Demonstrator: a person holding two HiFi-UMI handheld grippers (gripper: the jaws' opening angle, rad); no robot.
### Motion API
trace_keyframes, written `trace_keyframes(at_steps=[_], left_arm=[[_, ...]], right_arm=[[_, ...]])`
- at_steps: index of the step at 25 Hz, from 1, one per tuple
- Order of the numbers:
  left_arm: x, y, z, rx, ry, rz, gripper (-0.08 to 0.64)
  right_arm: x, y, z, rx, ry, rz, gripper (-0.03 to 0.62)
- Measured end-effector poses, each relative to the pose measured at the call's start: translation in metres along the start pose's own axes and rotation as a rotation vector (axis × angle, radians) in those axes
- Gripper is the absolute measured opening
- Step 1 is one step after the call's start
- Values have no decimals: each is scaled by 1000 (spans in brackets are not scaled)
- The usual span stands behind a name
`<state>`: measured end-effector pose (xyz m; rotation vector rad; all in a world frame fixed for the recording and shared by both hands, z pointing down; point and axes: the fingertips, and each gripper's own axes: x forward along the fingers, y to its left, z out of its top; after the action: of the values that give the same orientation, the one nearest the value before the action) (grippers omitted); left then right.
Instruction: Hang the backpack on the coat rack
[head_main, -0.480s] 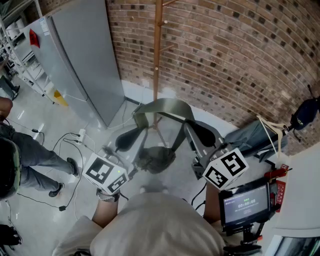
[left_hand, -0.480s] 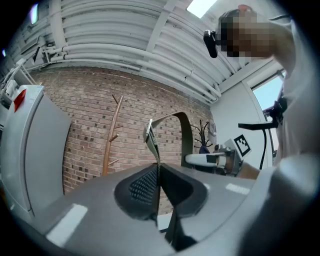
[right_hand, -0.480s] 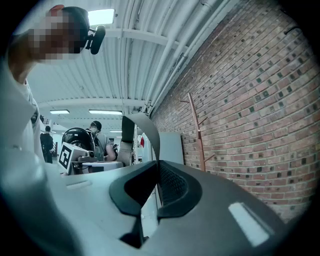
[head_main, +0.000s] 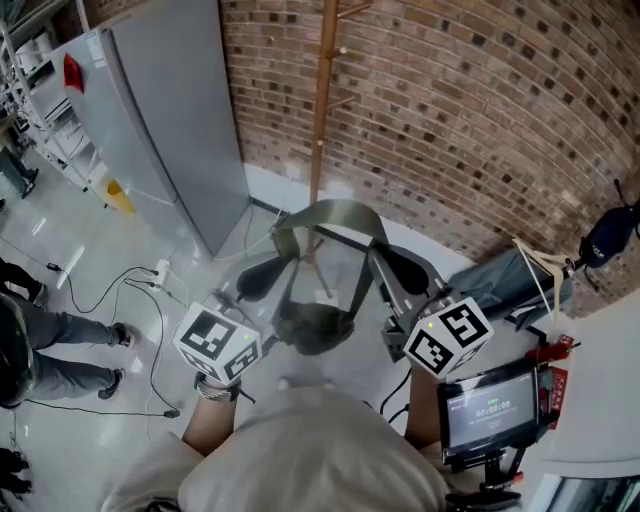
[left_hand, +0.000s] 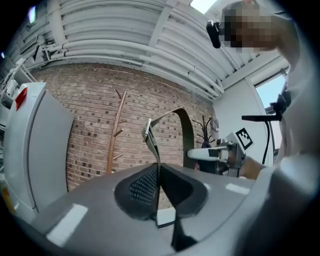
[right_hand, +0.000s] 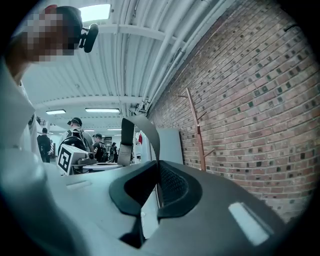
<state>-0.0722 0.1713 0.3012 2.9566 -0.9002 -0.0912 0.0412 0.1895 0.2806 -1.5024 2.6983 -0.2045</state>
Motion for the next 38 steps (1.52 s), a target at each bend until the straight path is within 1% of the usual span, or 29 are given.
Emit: trace_keyframes(at_steps=[4, 8, 14, 18, 20, 23, 26, 33, 38], left_arm=[[1, 0, -8, 5, 24, -25, 14], [0, 2, -9, -17, 27, -54, 14], [-7, 7, -12, -35, 19, -94, 14], [-12, 17, -10, -37, 14, -111, 14], [-15, 23, -10, -25, 23, -116, 14], [-18, 33, -14, 12, 46, -110, 14], [-21, 41, -17, 19, 53, -100, 14], [-27, 62, -32, 14, 88, -61, 14], [-24, 73, -37, 16, 94, -36, 14]], right_arm=[[2, -1, -9, 12, 25, -20, 8], [7, 3, -13, 17, 31, -26, 8], [14, 11, -13, 14, 16, -42, 8], [21, 14, -11, 27, -10, -65, 8], [24, 15, -12, 40, -18, -80, 8], [30, 17, -16, 63, -21, -98, 8], [36, 18, -21, 83, -17, -101, 8], [56, 25, -35, 98, 17, -69, 8], [69, 21, -40, 102, 20, -34, 8]])
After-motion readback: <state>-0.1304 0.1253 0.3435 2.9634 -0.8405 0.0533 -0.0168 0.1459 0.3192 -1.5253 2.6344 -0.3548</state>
